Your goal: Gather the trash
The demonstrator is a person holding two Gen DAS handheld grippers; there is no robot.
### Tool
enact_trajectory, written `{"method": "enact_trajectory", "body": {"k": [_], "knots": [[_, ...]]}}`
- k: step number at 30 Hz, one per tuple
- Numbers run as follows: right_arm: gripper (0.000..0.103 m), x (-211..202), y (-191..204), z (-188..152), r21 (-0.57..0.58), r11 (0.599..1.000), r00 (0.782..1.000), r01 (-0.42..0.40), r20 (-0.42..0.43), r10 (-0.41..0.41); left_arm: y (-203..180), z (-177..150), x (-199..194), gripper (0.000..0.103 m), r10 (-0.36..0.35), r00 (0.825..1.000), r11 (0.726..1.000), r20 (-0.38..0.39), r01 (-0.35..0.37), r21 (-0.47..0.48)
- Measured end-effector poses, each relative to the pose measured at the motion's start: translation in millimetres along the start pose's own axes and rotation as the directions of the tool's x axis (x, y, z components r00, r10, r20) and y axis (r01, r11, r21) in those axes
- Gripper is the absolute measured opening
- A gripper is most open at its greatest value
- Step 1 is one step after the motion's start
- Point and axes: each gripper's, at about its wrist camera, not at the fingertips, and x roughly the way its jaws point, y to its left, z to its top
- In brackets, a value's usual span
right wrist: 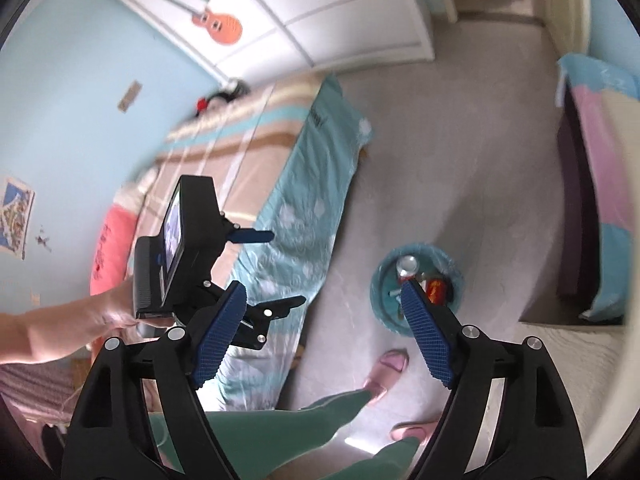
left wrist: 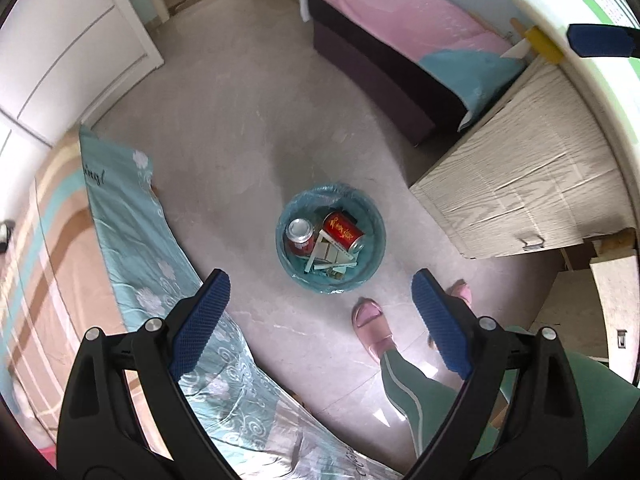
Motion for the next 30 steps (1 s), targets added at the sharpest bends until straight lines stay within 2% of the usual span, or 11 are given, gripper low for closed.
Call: {"method": "enact_trajectory", "body": {"k": [2,6,9,11,15,19,20,23,25,27,30], "knots": [[0.080,-28.7,0.2,-10.8,0.041,0.999,0.998,0.016,0.053,-0.018,-11.7,7.9,-17.0,0.093,-0.002,1.000,1.000,0.028,0.001,0.031],[0.087,-81.6,1.1,-42.1,0.131,0.988,0.984,0.087,0.143,-0.106,-42.4,30.5,-49.9,0.094,-0.084,0.994,0.994,0.075,0.079,0.076],[0.088,-122.3,0.8,-75.5,0.211,0.964,0.954,0.162,0.216,-0.207,-73.4,47.9,-70.3,0.096,-0.127,0.986,0.985,0.109,0.112,0.134],[0.088,-148.2,-5.1,-102.9,0.300,0.938,0.931,0.172,0.263,-0.255,-99.5,61.1,-82.7,0.096,-0.151,0.980,0.973,0.126,0.126,0.191],[0.088,-197.7,-18.6,-167.7,0.520,0.829,0.860,0.207,0.307,-0.407,-154.6,78.2,-105.8,0.096,-0.215,0.967,0.937,0.138,0.165,0.307],[0.088,-234.6,-25.8,-226.0,0.661,0.710,0.794,0.240,0.287,-0.536,-214.7,91.4,-128.8,0.096,-0.311,0.941,0.879,0.134,0.231,0.418],[0.088,-242.1,-26.9,-237.9,0.685,0.686,0.783,0.246,0.276,-0.557,-234.3,93.7,-134.9,0.096,-0.326,0.936,0.861,0.134,0.235,0.451],[0.088,-267.1,-32.5,-272.7,0.737,0.634,0.773,0.232,0.256,-0.580,-279.3,94.7,-148.5,0.096,-0.353,0.924,0.820,0.144,0.232,0.523],[0.088,-283.3,-31.9,-296.1,0.763,0.599,0.750,0.242,0.244,-0.614,-308.8,94.9,-155.1,0.096,-0.370,0.917,0.798,0.149,0.231,0.557],[0.088,-298.4,-31.9,-316.8,0.786,0.566,0.729,0.251,0.231,-0.644,-340.1,96.7,-161.7,0.096,-0.372,0.911,0.796,0.178,0.214,0.566],[0.088,-321.1,-36.8,-349.6,0.815,0.512,0.698,0.270,0.201,-0.687,-379.3,101.4,-172.0,0.096,-0.404,0.886,0.797,0.226,0.220,0.563]]}}
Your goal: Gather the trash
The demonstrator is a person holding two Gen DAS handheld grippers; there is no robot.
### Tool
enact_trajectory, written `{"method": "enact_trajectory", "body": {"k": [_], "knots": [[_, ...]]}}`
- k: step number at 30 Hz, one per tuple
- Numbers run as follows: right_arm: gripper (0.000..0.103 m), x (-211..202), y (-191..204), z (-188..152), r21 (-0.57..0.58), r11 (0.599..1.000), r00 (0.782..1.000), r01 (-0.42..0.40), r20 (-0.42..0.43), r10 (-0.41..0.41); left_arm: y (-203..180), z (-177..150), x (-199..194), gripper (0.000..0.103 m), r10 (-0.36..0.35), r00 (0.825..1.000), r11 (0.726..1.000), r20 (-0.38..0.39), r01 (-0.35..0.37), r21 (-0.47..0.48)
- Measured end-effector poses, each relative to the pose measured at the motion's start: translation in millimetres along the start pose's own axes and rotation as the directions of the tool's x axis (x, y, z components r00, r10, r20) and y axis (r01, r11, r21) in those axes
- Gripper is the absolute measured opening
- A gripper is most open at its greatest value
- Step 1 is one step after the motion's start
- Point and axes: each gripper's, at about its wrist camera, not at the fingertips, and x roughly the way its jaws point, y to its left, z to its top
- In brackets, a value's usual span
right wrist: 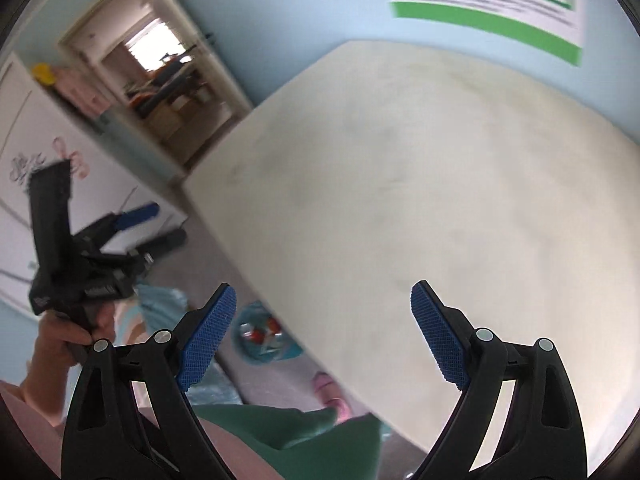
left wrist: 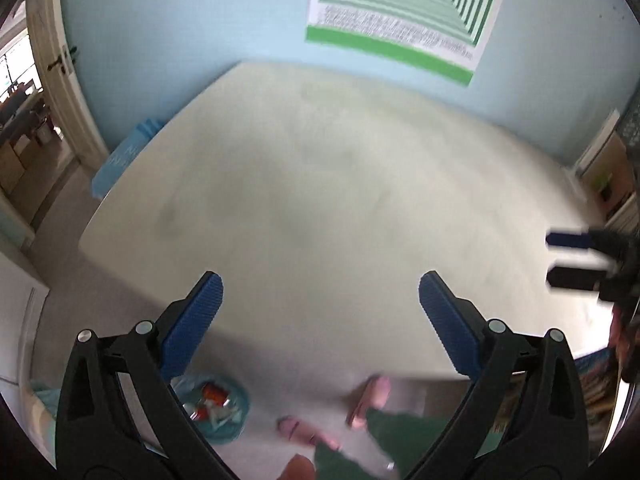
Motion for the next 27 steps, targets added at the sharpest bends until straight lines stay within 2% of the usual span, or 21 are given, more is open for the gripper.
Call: {"method": "enact_trajectory", "body": {"k": [7,10,15,19,24,27], "knots": [[0.088,-30.3,-68.1,-12.9,0.014,0.989,0.988,0.149,0.048,-0.150,-85.8,41.1,28.3,0.096,0.055,0.996,0.989,0.066,-0.064,0.137],[0.088,-39.0,-93.3,-11.4,0.029,0.982,0.979,0.187,0.072,-0.189,-111.2,52.7,33.8,0.096,0.032,0.995,0.983,0.096,-0.049,0.177],[0.088,-56.5,-125.5,-7.7,0.079,0.965,0.961,0.250,0.099,-0.257,-156.6,72.8,51.4,0.096,-0.010,0.995,0.979,0.096,-0.010,0.206],[0.088,-64.2,-146.1,-8.9,0.144,0.942,0.940,0.303,0.120,-0.321,-184.3,83.0,62.2,0.096,-0.052,0.993,0.967,0.102,0.025,0.254],[0.088,-75.2,-147.8,-13.4,0.252,0.903,0.911,0.349,0.134,-0.389,-208.1,97.1,78.4,0.096,-0.096,0.991,0.944,0.092,0.061,0.326],[0.088,-77.1,-152.6,-10.2,0.291,0.865,0.880,0.409,0.125,-0.458,-214.1,104.5,84.6,0.096,-0.110,0.989,0.937,0.100,0.069,0.342]]}}
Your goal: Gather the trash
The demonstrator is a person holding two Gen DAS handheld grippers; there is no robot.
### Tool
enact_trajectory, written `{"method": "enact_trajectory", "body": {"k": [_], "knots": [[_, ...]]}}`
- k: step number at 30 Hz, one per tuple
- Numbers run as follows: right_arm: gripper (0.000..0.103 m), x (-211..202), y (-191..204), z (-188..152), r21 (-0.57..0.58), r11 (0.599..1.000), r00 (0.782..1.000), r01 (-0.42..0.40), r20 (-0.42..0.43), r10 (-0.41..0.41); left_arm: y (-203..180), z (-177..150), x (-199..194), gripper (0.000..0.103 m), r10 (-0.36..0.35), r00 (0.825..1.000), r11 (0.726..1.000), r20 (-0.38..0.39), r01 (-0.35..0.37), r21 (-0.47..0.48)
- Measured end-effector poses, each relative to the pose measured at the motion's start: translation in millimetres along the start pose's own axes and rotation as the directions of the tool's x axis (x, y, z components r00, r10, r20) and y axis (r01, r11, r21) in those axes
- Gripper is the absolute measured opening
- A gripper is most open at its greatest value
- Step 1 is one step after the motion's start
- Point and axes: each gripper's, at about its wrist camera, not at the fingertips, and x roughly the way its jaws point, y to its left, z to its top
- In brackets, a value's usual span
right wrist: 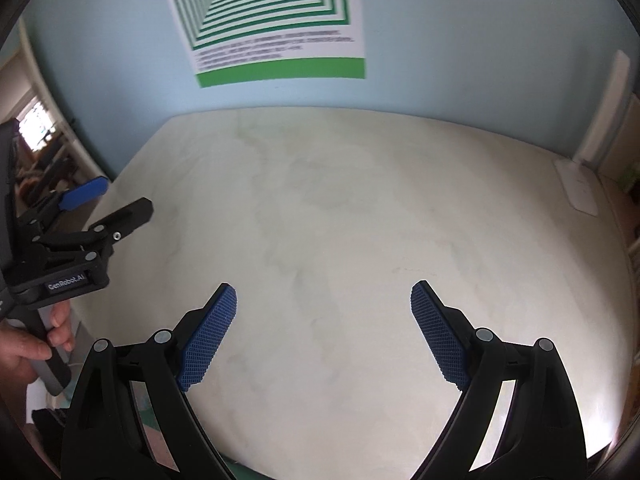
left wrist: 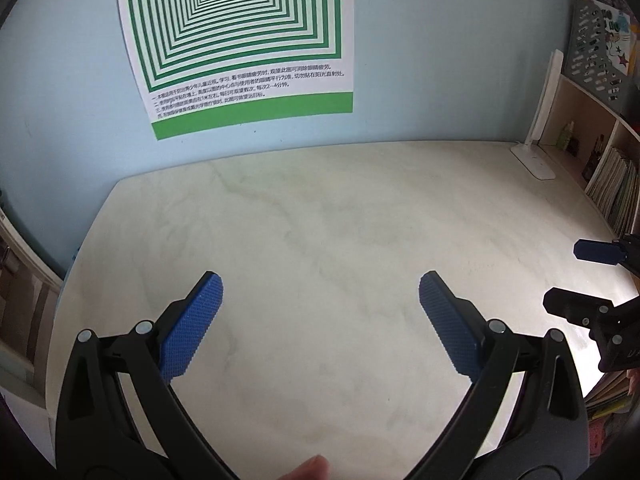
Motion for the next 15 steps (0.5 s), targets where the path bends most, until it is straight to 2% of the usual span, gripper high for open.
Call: {"method": "enact_trajectory", "body": {"k": [3,7,15], "knots": [[0.088,-1.7,-6.4,-2.4,0.045,0.997,0.998,0.055,0.004,-0.055,2.7,4.2,5.0,0.096,-0.008,1.000,1.000,0.002,0.008,-0.001],[0.088,0.9,-11.1,-1.7,0.137,0.989,0.998,0.057,0.010,-0.059,8.5,7.7,7.6,0.096,-0.007,1.000,1.000,0.003,0.007,0.010],[0.088,3.8,-2.4,6.4,0.151,0.984,0.995,0.098,0.014,-0.101,17.2,17.4,14.9,0.096,-0.001,1.000,1.000,0.011,0.001,0.022]]}}
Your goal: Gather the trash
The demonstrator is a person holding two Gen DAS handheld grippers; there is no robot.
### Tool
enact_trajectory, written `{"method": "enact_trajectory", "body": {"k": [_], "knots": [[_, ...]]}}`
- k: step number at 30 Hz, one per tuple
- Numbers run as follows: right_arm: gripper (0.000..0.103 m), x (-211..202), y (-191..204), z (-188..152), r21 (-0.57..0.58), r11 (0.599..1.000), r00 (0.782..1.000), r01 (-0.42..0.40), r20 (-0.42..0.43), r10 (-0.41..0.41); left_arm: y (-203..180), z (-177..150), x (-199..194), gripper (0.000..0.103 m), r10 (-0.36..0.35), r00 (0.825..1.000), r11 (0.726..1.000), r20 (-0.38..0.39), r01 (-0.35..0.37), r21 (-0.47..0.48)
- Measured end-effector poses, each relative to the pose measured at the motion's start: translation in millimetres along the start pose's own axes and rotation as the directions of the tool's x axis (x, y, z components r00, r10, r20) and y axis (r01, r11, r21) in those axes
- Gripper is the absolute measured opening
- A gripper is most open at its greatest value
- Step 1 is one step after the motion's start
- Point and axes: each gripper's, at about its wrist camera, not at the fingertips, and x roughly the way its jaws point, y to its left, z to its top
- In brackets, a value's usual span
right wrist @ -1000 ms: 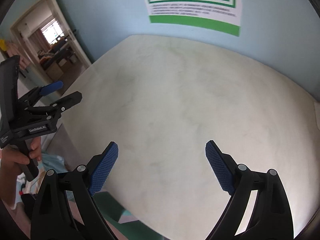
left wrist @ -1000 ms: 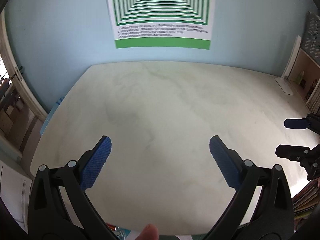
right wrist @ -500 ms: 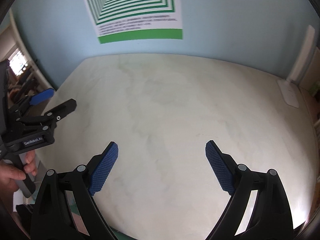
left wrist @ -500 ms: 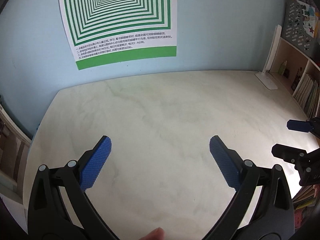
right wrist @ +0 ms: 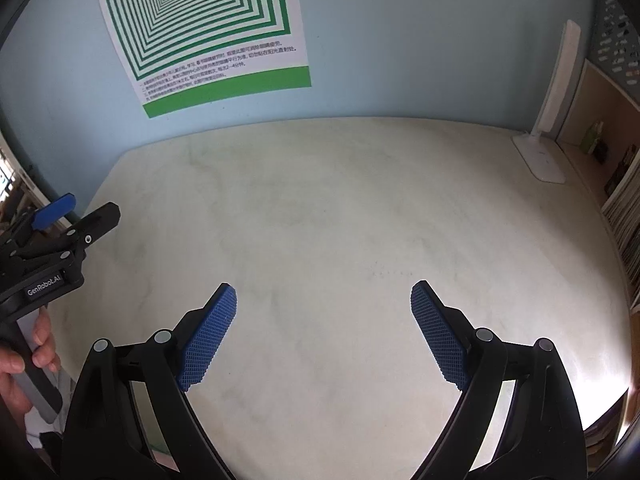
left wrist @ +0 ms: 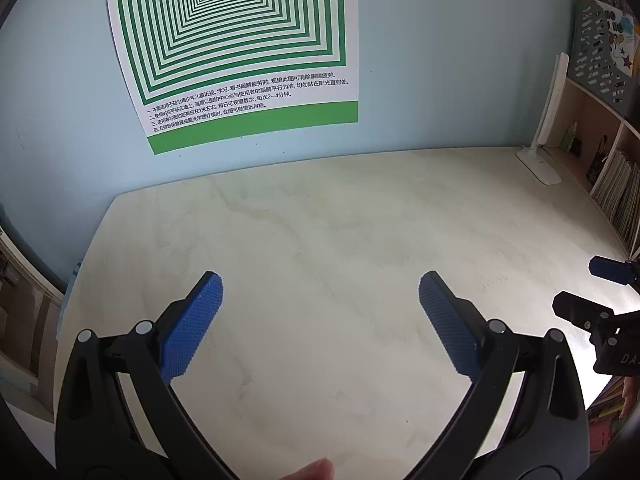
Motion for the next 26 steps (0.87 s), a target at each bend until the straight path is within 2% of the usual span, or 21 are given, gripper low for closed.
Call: {"method": "enact_trajectory", "body": {"k": [4,10,17,22,26], "knots": [[0.088,2.2,5.1,6.4,-0.014,1.000,1.000,0.003,-0.005,-0.003,4.2,4.7,5.9,0.096,-0.017,1.000,1.000,-0.005,0.017,-0.006],[0.088,7.3,9.8,16.8,-0.048,0.999,1.000,-0.001,-0.011,0.001,8.8,3.3,10.0,0.096,-0.003,1.000,1.000,-0.011,0.002,-0.026],[0.088,13.9,19.5,25.8,-0.085,0.996,1.000,-0.025,-0.012,0.024,12.1,-4.4,6.9,0.096,0.013,1.000,0.999,0.021,-0.012,-0.050],[0.088,13.6,21.4,27.8,-0.105,0.994,0.999,-0.035,-0.008,0.034,15.1,-3.4,12.9,0.096,0.007,0.999,0.997,-0.033,-0.009,-0.075],[0.088,13.1,20.0,27.8,-0.107,0.994,0.999,-0.038,-0.008,0.037,15.1,-4.1,12.0,0.096,0.021,0.999,0.997,-0.030,-0.023,-0.072]]}}
